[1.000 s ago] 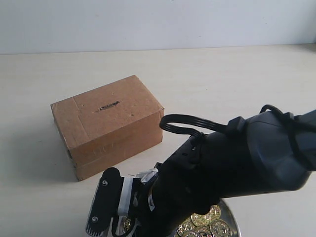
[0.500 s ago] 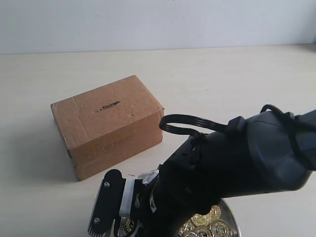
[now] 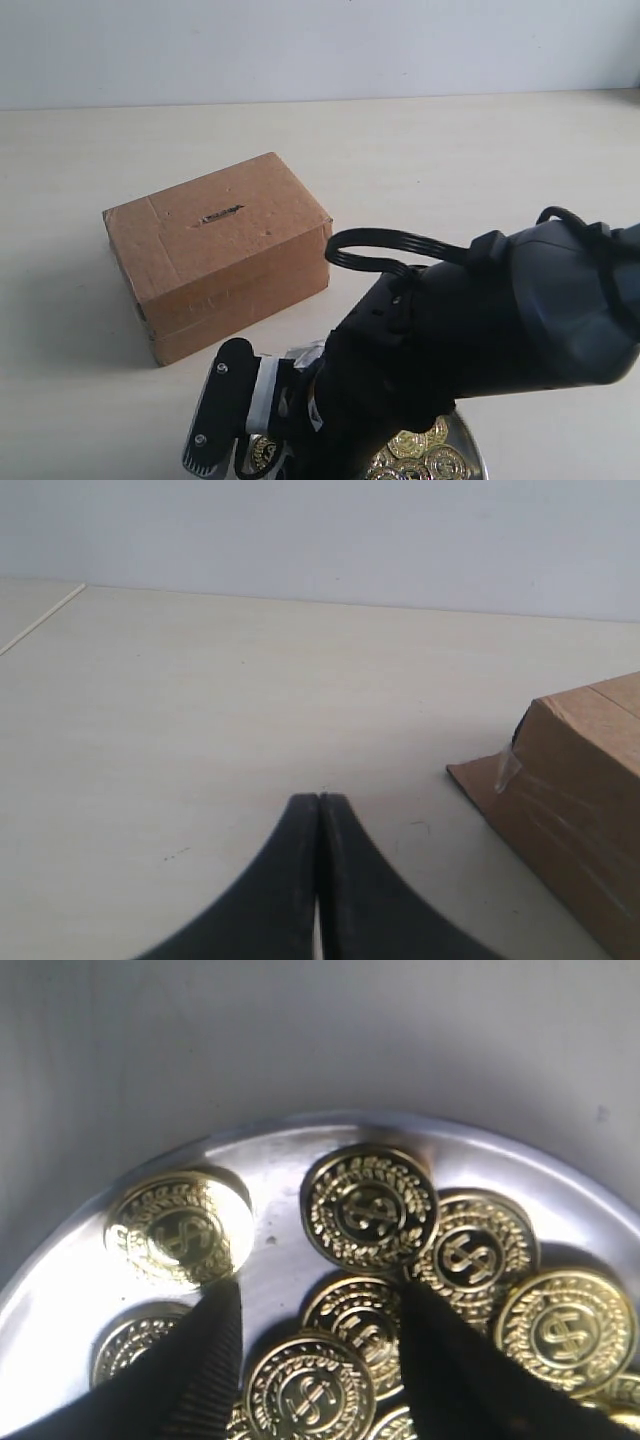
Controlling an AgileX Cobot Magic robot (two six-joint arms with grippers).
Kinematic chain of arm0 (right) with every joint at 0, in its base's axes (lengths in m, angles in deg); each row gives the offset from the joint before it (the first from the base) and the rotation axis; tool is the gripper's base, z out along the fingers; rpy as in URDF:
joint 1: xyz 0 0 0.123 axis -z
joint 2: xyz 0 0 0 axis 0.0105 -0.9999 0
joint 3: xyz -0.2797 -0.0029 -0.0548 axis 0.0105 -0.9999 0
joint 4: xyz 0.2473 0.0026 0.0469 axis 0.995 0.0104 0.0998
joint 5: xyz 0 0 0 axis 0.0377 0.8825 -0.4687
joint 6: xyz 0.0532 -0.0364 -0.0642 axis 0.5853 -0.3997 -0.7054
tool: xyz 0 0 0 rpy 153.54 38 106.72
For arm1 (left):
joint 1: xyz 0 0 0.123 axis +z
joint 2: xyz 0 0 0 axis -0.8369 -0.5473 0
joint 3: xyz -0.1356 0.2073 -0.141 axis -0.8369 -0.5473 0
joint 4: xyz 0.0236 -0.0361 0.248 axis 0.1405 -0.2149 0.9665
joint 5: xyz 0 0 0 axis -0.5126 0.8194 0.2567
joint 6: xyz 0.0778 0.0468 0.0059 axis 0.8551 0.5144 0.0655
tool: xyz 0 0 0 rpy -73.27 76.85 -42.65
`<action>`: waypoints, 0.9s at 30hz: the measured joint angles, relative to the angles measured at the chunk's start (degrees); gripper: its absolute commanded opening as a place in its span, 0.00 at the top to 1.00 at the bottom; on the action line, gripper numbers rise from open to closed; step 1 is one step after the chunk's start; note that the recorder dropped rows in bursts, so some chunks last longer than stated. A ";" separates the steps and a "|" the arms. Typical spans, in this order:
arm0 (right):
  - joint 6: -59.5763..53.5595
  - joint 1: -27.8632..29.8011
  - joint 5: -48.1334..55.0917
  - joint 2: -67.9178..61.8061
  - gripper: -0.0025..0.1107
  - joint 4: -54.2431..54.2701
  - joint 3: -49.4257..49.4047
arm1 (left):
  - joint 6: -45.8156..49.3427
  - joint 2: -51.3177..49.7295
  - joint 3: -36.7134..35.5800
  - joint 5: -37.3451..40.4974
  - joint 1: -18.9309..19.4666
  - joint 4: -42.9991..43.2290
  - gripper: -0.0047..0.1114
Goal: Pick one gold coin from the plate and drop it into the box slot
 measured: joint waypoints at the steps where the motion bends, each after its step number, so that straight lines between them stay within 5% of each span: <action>1: 1.25 0.00 0.08 0.06 0.56 -0.71 0.00 | 0.00 0.00 0.00 0.00 0.00 0.00 0.96; 17: 23.26 0.00 3.32 0.29 0.56 -2.81 0.00 | 0.00 0.00 0.00 0.00 0.00 0.00 0.96; 27: 25.81 0.00 3.68 0.29 0.56 -2.00 0.00 | 0.00 0.00 0.00 0.00 0.00 0.00 0.96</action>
